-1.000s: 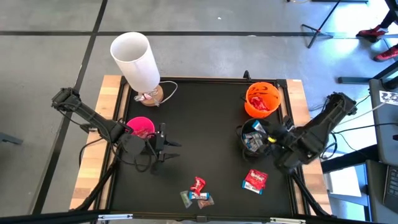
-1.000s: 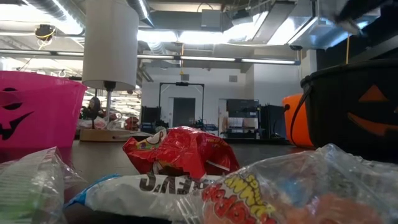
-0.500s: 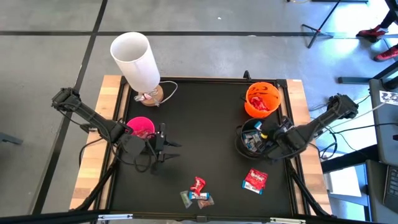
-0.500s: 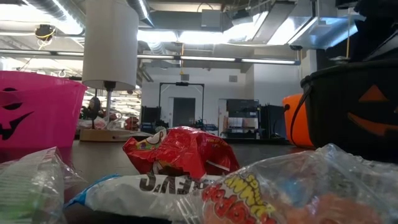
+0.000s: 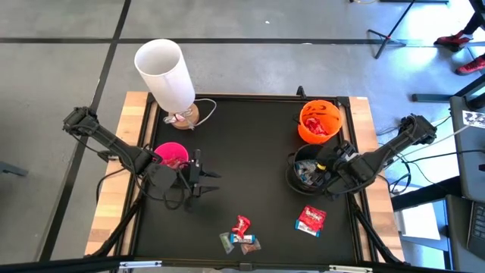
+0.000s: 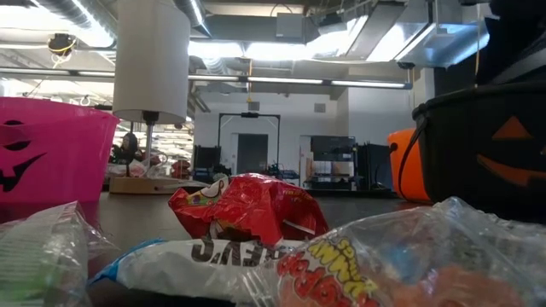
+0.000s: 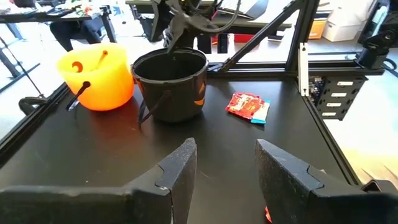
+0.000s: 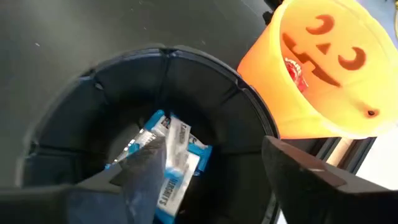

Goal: Sort candy
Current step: Put the red candy into the orange bucket

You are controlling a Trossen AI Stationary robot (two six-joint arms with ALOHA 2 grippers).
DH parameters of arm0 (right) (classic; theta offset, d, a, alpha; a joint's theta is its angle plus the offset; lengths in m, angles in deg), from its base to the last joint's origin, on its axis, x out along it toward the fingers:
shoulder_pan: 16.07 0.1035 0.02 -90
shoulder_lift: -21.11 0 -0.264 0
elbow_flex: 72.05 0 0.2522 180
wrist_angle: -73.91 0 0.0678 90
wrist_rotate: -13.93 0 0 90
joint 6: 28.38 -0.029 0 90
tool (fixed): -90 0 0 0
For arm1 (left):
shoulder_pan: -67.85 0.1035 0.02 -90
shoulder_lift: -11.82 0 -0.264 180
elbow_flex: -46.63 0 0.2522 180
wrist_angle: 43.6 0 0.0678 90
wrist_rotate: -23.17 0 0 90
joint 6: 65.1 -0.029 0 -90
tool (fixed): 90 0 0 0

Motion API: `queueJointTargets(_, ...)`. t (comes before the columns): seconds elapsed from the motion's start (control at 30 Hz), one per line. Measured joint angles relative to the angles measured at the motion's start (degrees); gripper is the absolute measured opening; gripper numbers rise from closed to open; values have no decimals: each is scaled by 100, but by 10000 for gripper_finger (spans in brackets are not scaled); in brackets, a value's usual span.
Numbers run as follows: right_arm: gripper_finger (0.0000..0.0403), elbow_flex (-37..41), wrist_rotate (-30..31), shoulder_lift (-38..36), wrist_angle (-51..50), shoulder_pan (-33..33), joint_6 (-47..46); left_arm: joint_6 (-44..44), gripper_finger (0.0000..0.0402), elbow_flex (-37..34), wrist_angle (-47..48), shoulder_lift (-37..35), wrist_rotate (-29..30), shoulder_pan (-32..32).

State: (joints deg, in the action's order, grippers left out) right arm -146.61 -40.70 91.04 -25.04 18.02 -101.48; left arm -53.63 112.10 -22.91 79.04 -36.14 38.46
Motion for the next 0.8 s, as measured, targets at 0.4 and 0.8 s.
queueJointTargets(0.4,272,-425,242,11,2811,0,2123,32,153,0,-65,0,36,72)
queueJointTargets(0.8,269,-434,-1599,572,4735,62,3740,41,153,0,14,2,-4,42)
